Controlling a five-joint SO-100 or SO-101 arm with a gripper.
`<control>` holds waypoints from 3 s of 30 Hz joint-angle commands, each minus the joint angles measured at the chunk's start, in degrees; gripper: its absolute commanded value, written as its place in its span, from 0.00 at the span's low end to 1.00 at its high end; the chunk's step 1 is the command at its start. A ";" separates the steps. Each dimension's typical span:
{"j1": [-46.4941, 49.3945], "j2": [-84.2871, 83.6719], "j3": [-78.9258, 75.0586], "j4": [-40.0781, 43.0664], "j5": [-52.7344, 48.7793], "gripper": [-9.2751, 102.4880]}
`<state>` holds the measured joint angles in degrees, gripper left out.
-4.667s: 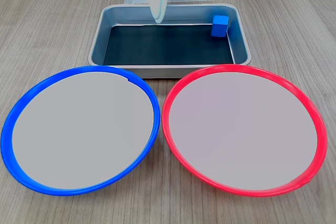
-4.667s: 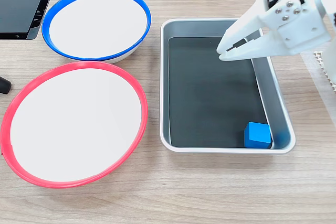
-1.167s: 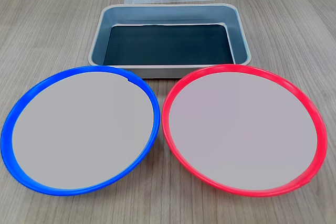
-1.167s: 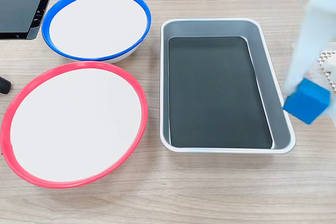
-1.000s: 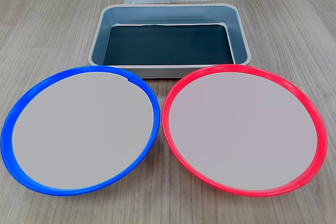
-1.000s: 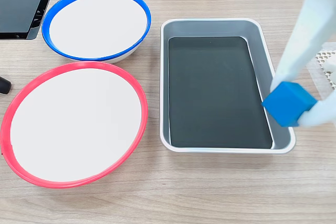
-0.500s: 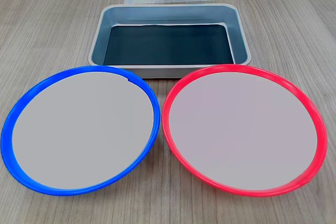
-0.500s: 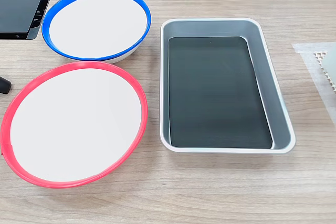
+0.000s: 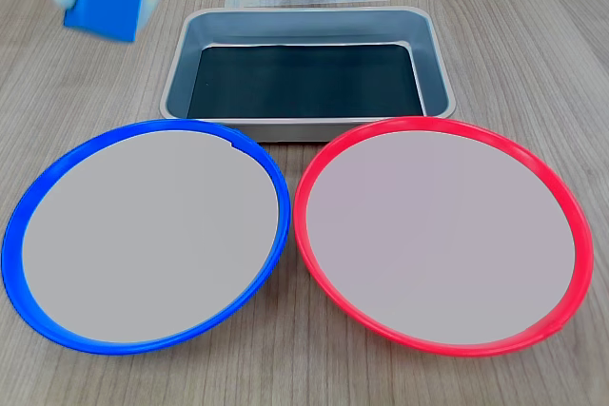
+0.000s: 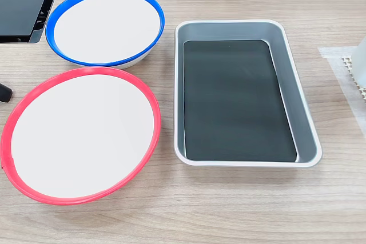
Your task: Move a blue block from tray to blue dish
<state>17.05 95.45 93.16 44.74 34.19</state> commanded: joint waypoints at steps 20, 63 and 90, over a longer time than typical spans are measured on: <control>-1.05 -22.85 0.09 -15.56 -28.39 0.37; -12.92 95.27 80.07 12.39 -29.88 0.08; -12.74 95.27 80.07 12.39 -29.53 0.08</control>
<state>3.87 189.32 173.14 56.95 4.39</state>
